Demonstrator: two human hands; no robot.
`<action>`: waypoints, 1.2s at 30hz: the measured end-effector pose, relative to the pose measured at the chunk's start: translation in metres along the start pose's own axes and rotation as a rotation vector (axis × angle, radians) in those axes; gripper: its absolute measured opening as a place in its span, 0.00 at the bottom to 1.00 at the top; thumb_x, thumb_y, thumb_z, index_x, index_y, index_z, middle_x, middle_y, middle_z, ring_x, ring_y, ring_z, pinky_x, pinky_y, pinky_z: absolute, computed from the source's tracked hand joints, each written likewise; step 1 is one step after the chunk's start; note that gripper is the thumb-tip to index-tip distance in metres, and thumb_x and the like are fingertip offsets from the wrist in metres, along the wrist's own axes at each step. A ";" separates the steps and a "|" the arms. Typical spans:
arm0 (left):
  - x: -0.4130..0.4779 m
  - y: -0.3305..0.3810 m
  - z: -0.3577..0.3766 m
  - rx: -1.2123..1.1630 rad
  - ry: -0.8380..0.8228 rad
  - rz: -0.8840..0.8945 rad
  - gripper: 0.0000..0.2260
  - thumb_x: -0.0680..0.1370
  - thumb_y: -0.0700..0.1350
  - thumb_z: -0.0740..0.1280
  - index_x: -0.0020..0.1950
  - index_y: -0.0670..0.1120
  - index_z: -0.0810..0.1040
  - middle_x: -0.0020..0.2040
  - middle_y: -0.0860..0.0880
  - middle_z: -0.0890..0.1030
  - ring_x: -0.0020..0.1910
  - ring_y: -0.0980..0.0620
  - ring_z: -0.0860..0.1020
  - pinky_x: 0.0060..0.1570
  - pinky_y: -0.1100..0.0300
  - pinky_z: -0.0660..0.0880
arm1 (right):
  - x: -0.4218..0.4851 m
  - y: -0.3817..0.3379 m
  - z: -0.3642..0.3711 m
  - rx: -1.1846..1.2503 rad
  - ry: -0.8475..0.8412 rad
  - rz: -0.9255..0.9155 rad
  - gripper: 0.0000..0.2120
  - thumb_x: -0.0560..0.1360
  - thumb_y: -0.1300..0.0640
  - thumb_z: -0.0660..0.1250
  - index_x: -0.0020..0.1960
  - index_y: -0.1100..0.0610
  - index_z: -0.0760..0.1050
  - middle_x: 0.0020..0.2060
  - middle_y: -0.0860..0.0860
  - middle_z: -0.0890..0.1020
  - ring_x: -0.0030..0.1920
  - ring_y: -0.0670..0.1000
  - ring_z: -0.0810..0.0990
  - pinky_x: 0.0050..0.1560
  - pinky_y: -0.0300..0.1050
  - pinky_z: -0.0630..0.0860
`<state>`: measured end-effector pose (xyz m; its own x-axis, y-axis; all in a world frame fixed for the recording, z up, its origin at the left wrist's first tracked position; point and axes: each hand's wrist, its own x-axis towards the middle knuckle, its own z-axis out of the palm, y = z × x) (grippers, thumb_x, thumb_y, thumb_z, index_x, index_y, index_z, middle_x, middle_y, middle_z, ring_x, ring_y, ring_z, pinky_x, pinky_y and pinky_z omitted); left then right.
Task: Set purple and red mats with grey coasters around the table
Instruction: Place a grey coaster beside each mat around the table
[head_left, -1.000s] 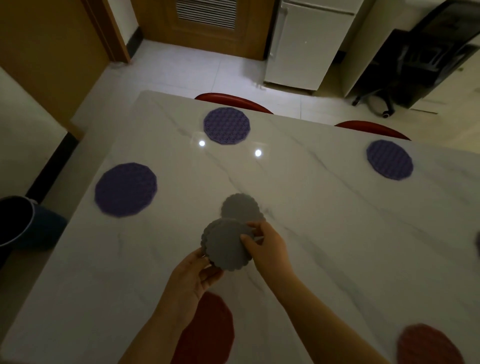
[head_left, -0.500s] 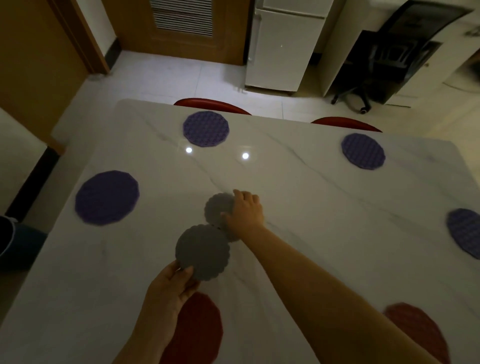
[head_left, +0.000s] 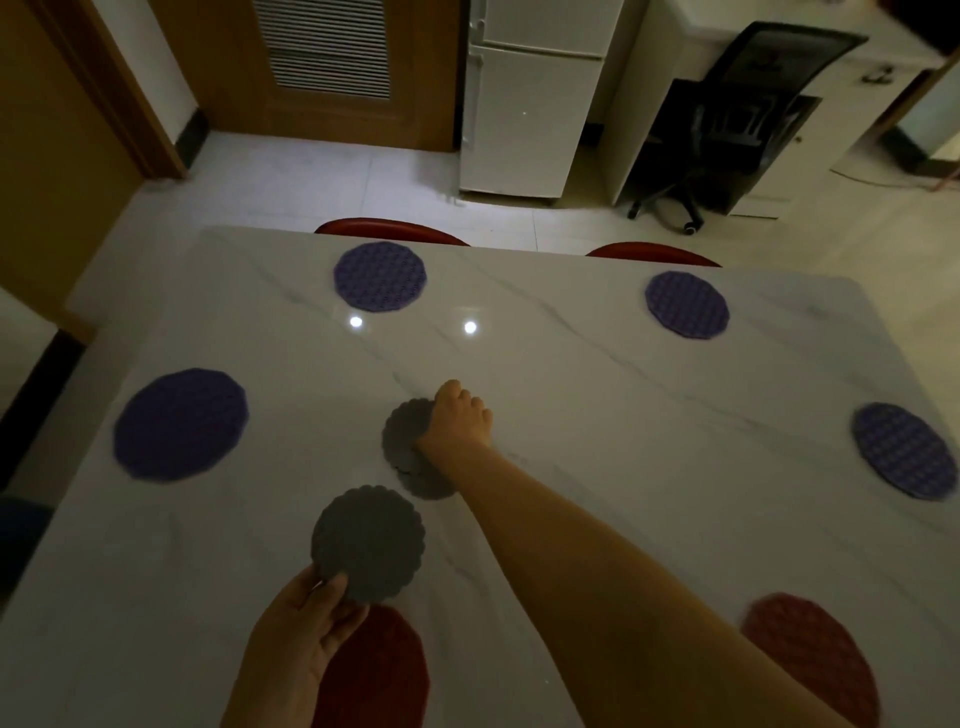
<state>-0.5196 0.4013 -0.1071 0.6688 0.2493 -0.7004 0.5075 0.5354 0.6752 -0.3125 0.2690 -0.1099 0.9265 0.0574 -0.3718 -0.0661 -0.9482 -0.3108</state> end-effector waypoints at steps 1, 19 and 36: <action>-0.001 0.000 0.001 0.005 -0.003 0.007 0.10 0.77 0.39 0.65 0.58 0.44 0.76 0.44 0.46 0.85 0.46 0.45 0.81 0.40 0.55 0.77 | -0.003 0.000 -0.003 0.041 -0.006 -0.013 0.22 0.73 0.58 0.64 0.64 0.59 0.62 0.56 0.58 0.75 0.56 0.59 0.74 0.60 0.51 0.68; -0.039 0.010 0.021 0.133 -0.285 0.121 0.19 0.74 0.48 0.68 0.64 0.47 0.75 0.54 0.47 0.85 0.54 0.46 0.82 0.50 0.59 0.80 | -0.154 0.044 -0.011 1.025 0.021 0.059 0.08 0.77 0.58 0.63 0.54 0.50 0.76 0.48 0.48 0.81 0.48 0.46 0.80 0.46 0.39 0.78; -0.045 -0.003 0.035 0.298 -0.387 0.119 0.20 0.80 0.42 0.60 0.67 0.63 0.67 0.53 0.52 0.85 0.51 0.46 0.84 0.47 0.55 0.80 | -0.176 0.040 0.015 1.098 0.182 0.210 0.12 0.80 0.54 0.57 0.61 0.49 0.74 0.52 0.43 0.76 0.50 0.43 0.76 0.46 0.37 0.74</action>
<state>-0.5324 0.3605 -0.0699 0.8556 -0.0535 -0.5149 0.5104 0.2534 0.8218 -0.4839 0.2256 -0.0695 0.8930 -0.2018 -0.4023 -0.4330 -0.1413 -0.8903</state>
